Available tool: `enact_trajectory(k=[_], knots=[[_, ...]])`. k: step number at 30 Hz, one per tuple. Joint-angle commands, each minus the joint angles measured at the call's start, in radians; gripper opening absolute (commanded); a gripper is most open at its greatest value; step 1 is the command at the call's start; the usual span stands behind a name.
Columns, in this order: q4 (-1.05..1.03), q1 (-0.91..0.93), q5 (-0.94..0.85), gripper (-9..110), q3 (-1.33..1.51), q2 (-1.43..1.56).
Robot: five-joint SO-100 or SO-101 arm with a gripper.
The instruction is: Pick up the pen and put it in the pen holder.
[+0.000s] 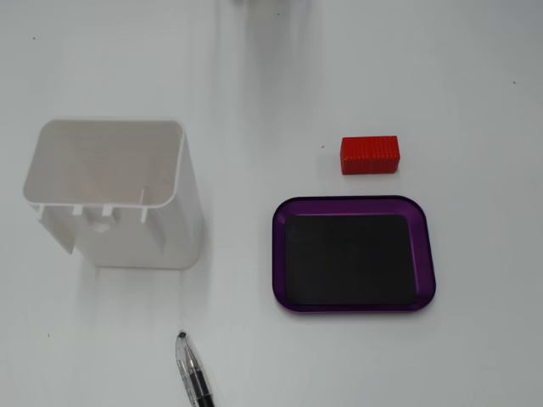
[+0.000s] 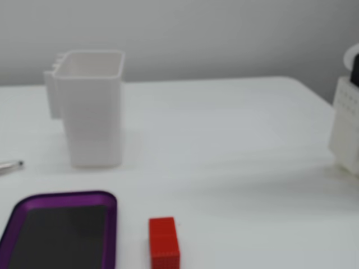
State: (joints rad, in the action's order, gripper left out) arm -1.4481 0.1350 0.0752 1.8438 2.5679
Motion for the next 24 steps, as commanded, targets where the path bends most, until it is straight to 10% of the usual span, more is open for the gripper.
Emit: enact_trajectory(k=[1,10,24], knots=[[0.173,0.002,0.006,4,0.275,0.106],[0.531,-0.040,-0.003,6,0.838,0.457],[0.449,-0.110,-0.006,14,1.227,0.857]])
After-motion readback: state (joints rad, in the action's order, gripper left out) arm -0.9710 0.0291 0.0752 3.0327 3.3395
